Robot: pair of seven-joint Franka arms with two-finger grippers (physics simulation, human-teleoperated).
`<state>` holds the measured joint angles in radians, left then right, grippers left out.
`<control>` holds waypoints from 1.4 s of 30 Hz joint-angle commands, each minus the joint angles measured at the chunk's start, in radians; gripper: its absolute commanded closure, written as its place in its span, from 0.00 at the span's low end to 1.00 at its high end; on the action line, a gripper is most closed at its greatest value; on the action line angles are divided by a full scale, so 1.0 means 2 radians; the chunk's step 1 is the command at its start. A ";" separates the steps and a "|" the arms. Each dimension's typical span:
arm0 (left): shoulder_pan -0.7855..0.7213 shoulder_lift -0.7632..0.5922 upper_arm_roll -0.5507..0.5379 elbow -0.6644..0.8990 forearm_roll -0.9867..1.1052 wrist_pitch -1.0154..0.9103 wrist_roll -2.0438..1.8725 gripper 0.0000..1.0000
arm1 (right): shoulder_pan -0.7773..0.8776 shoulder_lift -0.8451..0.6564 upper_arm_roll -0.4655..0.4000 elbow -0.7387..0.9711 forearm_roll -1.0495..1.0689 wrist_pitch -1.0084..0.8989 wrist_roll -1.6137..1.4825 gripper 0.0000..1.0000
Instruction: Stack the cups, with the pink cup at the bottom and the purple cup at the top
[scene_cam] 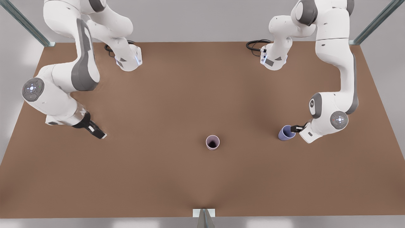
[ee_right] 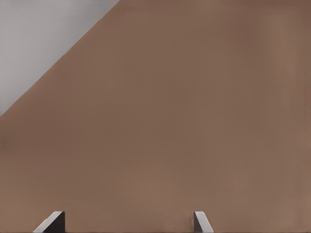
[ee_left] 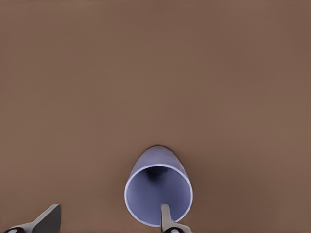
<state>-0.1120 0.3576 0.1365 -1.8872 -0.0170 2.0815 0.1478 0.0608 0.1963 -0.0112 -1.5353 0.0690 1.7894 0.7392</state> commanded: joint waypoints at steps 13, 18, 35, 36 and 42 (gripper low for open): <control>0.000 0.060 0.000 -0.007 0.000 0.015 0.011 0.04 | -0.068 -0.020 0.002 0.070 -0.054 -0.122 -0.406 0.00; 0.000 0.066 0.000 -0.007 -0.007 0.015 0.011 0.54 | -0.073 -0.016 -0.001 0.071 -0.054 -0.119 -0.405 0.00; -0.008 0.030 -0.028 0.028 -0.008 -0.057 -0.043 0.79 | -0.067 -0.011 0.002 0.081 -0.051 -0.117 -0.406 0.00; -0.008 0.018 -0.041 0.028 -0.008 -0.063 -0.064 0.79 | -0.067 -0.011 0.002 0.083 -0.051 -0.117 -0.406 0.00; -0.008 0.004 -0.198 0.099 -0.011 -0.087 -0.371 0.79 | -0.067 -0.011 0.003 0.084 -0.051 -0.118 -0.406 0.00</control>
<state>-0.1282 0.3604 -0.2279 -1.7100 -0.0302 1.9624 -0.0143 -0.0739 0.1764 -0.0065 -1.3673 -0.0332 1.5548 0.0078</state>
